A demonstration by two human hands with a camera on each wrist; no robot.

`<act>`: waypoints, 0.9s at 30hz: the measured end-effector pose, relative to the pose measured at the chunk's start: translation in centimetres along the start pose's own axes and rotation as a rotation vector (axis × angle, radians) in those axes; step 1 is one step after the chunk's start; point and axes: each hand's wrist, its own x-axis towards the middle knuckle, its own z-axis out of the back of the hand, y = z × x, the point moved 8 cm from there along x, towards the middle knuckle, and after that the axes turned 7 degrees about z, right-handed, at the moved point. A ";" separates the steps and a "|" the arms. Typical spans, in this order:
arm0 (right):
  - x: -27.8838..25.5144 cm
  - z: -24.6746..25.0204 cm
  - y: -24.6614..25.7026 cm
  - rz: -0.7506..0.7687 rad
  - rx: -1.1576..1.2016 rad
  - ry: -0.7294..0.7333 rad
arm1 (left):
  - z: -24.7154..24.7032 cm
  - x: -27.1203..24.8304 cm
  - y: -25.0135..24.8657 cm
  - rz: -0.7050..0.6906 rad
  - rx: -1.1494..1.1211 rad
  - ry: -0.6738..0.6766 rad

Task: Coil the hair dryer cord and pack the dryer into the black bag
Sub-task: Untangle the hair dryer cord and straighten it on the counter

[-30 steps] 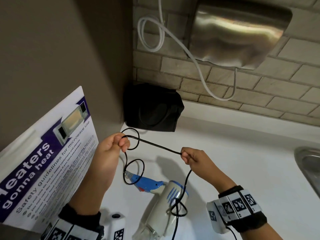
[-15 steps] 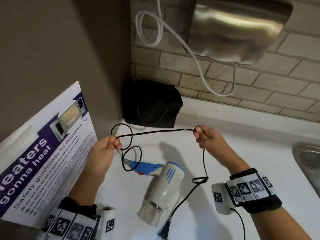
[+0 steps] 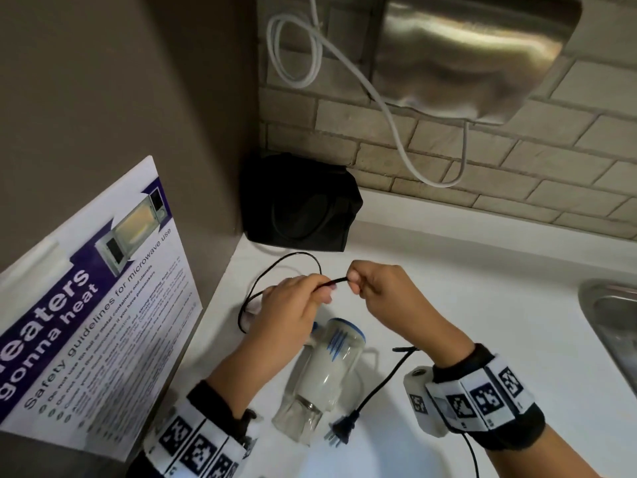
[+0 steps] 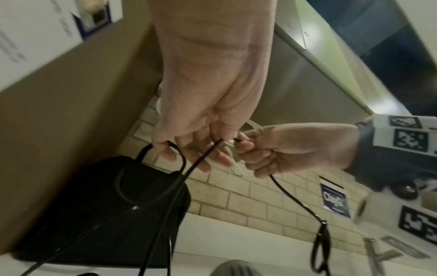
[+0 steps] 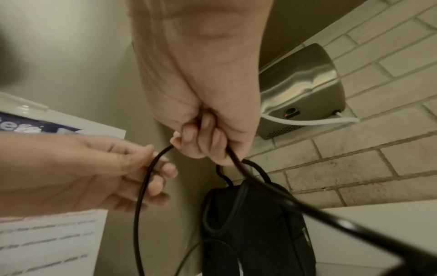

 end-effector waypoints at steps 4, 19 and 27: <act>-0.4 -2.1 1.4 0.108 -0.075 0.025 | -1.6 0.2 -0.2 0.063 -0.048 0.084; -1.8 -5.5 -5.1 -0.019 -0.009 0.170 | 2.5 -0.9 7.6 0.474 -0.730 -0.019; -2.1 -5.5 -6.5 -0.093 -0.072 0.218 | 2.7 -0.5 10.8 0.458 -0.463 -0.074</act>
